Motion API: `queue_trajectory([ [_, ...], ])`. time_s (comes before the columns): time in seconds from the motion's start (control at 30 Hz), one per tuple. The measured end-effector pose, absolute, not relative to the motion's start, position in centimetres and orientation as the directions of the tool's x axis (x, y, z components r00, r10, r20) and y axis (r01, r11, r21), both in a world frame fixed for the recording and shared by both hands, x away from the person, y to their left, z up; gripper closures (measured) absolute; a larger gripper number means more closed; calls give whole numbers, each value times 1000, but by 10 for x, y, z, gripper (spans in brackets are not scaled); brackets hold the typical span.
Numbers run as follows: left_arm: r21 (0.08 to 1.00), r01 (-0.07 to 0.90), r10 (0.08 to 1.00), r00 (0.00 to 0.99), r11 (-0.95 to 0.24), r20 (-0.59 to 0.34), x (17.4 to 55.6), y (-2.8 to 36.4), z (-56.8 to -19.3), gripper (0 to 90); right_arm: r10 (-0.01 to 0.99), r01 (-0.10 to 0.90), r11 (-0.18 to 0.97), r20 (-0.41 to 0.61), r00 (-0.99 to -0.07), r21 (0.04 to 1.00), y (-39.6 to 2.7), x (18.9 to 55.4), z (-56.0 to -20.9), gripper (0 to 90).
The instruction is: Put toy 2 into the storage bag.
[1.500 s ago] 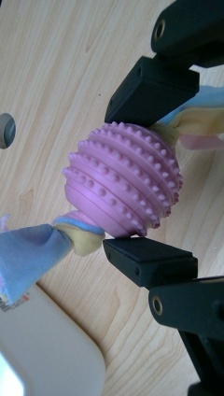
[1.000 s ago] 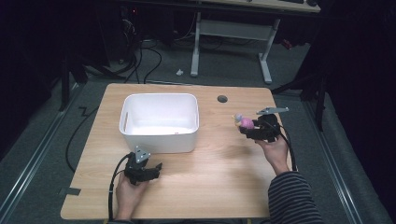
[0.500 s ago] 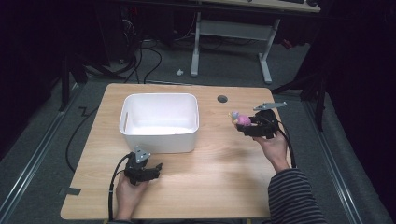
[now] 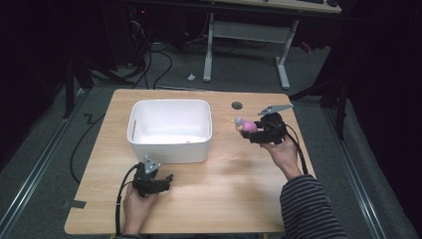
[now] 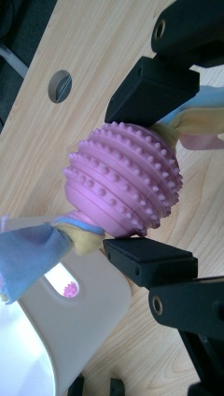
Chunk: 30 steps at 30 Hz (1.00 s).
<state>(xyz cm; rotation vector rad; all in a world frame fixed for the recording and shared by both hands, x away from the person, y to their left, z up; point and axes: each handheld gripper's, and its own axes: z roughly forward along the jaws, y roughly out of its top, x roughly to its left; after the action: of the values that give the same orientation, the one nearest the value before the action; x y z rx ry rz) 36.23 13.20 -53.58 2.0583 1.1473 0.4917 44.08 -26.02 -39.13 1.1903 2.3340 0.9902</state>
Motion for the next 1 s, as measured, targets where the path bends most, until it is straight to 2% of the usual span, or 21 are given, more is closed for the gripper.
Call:
queue_trajectory([
  [0.27,741,574,846,532,-348,-15,362,132,-536,257,792,539,371,46,-609,756,-256,439,-367,347],
  [0.6,743,573,848,530,-346,-13,363,132,-536,264,751,509,419,28,-659,752,-233,444,-344,347],
  [1.0,742,574,848,530,-346,-15,363,132,-536,270,700,446,506,-50,-712,738,-198,454,-320,347],
])
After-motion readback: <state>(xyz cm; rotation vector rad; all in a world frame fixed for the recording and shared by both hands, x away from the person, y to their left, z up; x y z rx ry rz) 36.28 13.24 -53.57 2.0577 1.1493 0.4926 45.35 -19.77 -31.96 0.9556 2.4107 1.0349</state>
